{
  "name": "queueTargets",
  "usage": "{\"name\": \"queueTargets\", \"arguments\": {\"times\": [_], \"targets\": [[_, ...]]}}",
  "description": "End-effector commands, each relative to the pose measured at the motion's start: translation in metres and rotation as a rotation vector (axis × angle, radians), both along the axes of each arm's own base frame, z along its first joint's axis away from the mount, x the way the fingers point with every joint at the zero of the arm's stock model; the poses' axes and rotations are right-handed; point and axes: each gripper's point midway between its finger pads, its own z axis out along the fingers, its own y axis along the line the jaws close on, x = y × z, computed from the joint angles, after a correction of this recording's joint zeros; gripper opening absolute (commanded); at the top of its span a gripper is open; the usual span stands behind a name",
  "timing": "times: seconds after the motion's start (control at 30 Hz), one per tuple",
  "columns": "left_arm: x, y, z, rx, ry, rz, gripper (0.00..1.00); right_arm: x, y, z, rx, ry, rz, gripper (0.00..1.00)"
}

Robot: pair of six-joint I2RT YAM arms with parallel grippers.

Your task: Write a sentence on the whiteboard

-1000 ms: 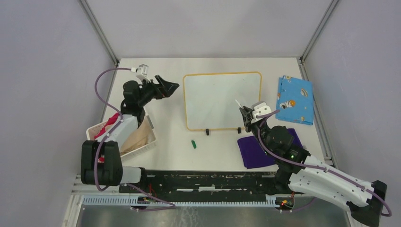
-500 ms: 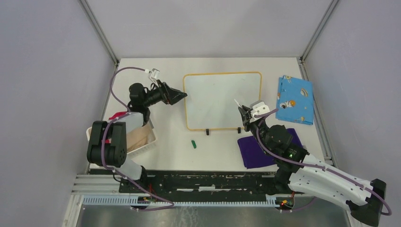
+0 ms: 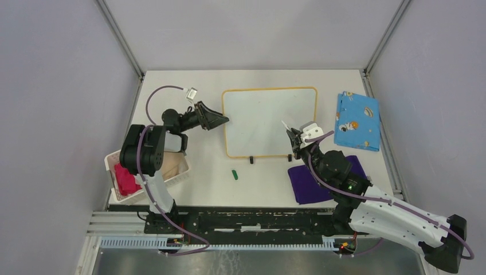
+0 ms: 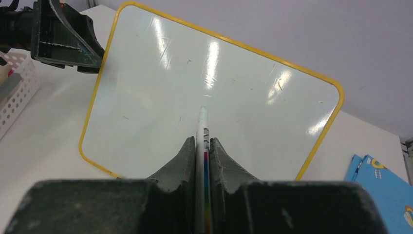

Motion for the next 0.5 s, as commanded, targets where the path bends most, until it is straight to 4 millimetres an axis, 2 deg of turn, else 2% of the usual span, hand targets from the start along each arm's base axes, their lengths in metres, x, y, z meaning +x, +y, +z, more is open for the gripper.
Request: {"name": "queueTargets", "arguments": {"times": [0.0,0.1,0.23,0.47], "targets": [[-0.015,-0.008,0.033,-0.042,-0.153,-0.096,0.70,0.000,0.000,0.034,0.067,-0.064,0.000,0.00],[-0.020,-0.015,0.026,-0.030,-0.151,-0.129,0.70,0.000,-0.001,0.033,0.063,-0.065,-0.004,0.00],[-0.028,-0.029,0.006,0.006,-0.123,-0.179,0.67,0.001,0.002,0.031,0.055,-0.060,0.000,0.00],[-0.028,-0.029,-0.012,0.012,-0.101,-0.156,0.64,0.001,0.004,0.031,0.053,-0.054,0.005,0.00]]}}
